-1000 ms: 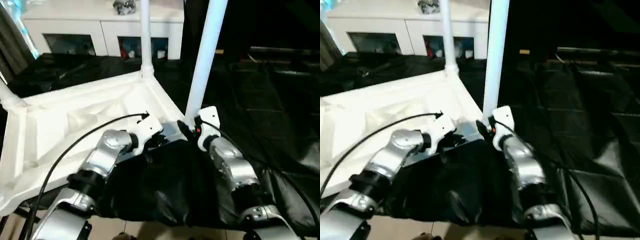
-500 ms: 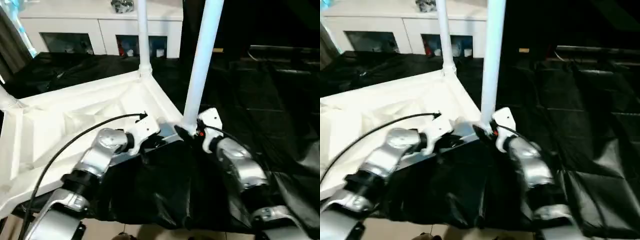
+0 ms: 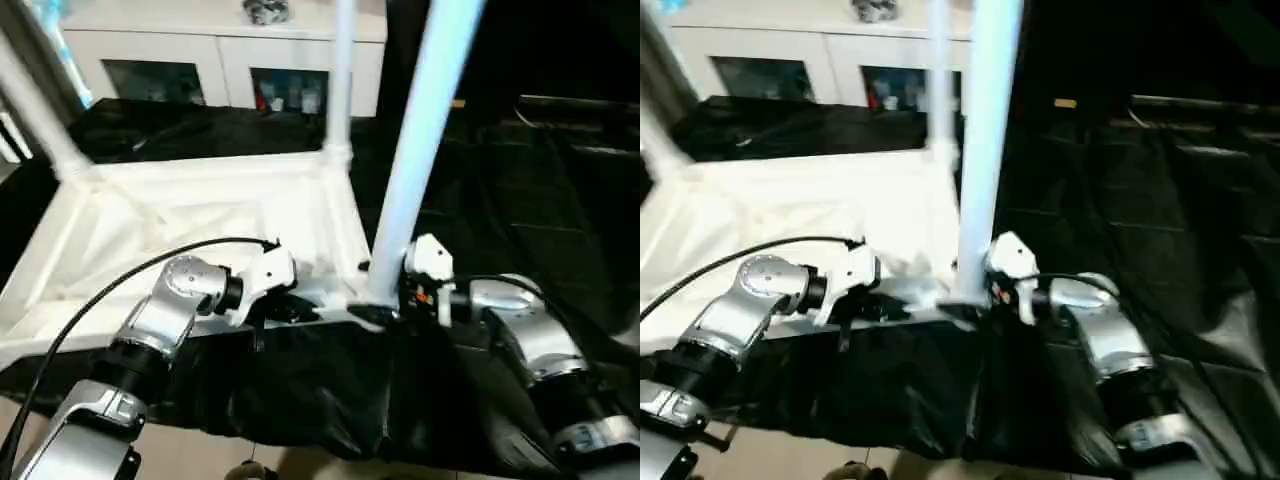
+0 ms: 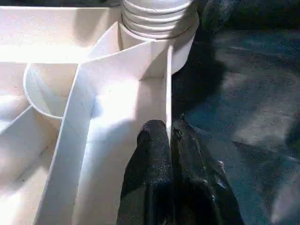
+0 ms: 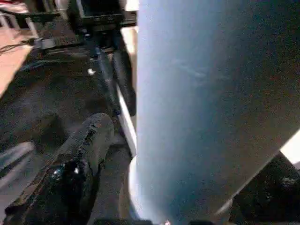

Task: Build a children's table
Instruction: Rotate leg to tighten

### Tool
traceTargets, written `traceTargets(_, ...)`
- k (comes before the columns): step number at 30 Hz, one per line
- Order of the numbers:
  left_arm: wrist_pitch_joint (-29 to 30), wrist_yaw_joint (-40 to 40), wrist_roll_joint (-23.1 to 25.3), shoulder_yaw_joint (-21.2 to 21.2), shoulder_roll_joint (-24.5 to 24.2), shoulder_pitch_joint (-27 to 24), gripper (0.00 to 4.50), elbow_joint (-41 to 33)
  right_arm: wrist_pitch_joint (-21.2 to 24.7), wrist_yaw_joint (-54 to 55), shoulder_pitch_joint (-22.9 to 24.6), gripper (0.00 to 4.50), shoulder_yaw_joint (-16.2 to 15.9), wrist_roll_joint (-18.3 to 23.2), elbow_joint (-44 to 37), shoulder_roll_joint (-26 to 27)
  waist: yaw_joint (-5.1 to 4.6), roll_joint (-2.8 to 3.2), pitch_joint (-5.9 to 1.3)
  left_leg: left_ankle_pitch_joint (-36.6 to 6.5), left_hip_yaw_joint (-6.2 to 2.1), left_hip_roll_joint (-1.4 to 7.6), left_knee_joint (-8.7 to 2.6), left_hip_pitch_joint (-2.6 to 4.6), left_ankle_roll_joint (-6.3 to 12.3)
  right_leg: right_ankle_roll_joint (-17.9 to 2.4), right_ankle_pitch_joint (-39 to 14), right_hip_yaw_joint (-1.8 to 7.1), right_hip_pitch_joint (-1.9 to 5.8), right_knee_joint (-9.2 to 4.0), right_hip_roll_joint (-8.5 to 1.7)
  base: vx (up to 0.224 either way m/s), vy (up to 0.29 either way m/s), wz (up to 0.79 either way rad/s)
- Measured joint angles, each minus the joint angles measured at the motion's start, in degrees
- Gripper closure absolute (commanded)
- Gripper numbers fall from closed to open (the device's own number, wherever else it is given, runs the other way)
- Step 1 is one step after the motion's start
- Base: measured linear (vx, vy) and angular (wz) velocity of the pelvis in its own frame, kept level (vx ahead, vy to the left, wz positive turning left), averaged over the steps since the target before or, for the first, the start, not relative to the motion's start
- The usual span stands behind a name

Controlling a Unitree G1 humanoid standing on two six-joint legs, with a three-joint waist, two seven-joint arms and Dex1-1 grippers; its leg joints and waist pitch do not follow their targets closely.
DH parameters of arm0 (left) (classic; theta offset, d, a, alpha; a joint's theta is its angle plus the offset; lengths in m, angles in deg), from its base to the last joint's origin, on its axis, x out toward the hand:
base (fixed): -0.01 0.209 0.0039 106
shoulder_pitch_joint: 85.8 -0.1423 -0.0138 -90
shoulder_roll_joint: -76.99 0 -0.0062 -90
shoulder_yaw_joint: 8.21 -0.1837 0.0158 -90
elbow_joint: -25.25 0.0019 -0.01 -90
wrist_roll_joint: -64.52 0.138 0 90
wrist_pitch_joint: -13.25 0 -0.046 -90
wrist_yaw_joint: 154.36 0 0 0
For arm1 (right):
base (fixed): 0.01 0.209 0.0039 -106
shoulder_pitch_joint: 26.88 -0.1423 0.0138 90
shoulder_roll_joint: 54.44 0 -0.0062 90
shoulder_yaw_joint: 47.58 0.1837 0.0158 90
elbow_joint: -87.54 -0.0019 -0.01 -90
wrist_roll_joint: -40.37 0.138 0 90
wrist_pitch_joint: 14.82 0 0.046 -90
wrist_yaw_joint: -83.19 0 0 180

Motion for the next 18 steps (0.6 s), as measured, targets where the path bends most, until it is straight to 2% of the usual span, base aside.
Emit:
traceTargets(1,-0.1,-0.4,-0.1,-0.2,-0.2,0.0,4.5,0.0,0.2,-0.7,0.0,1.09,-0.2,0.0,-0.2,-0.3,0.08,0.0,0.0,0.0,0.0,0.0,0.0,0.01,0.0,0.0,0.0,0.0,0.0,0.02,0.0,0.0,0.0,0.0)
traceTargets(3,-0.1,-1.2,-0.2,-0.3,-0.4,0.0,4.5,0.0,0.2,-1.3,-0.1,1.12,-0.5,0.0,-0.2,-0.6,0.13,0.0,0.0,0.0,0.0,0.02,0.0,0.02,0.0,0.0,0.0,-0.01,0.0,0.05,0.0,0.0,0.0,0.0)
traceTargets(6,-0.3,-1.7,-0.2,-0.3,-0.6,0.0,4.5,0.0,0.2,-1.6,-0.1,1.49,-0.9,-0.1,-0.3,-0.8,0.16,-0.01,-0.01,0.0,0.0,0.02,0.01,0.01,0.0,0.0,0.0,-0.01,0.0,0.04,0.0,0.0,0.0,0.0)
traceTargets(11,-0.7,-2.3,-0.2,-0.4,-0.9,-0.1,4.5,0.0,0.3,-1.7,-0.1,1.82,-1.1,-0.1,-0.5,-0.9,0.16,-0.01,-0.01,0.0,0.0,0.02,0.04,0.01,0.0,0.0,0.0,0.0,0.01,0.04,0.0,0.0,0.0,0.0)
traceTargets(18,-1.1,-2.1,-0.1,-0.4,-0.6,-0.2,4.5,0.1,1.1,-0.8,1.4,1.96,-0.7,0.1,-2.5,-0.4,0.28,-0.01,-0.01,0.0,0.0,0.02,0.03,0.0,0.0,0.0,0.0,-0.01,0.02,0.04,0.0,0.0,0.0,0.0)
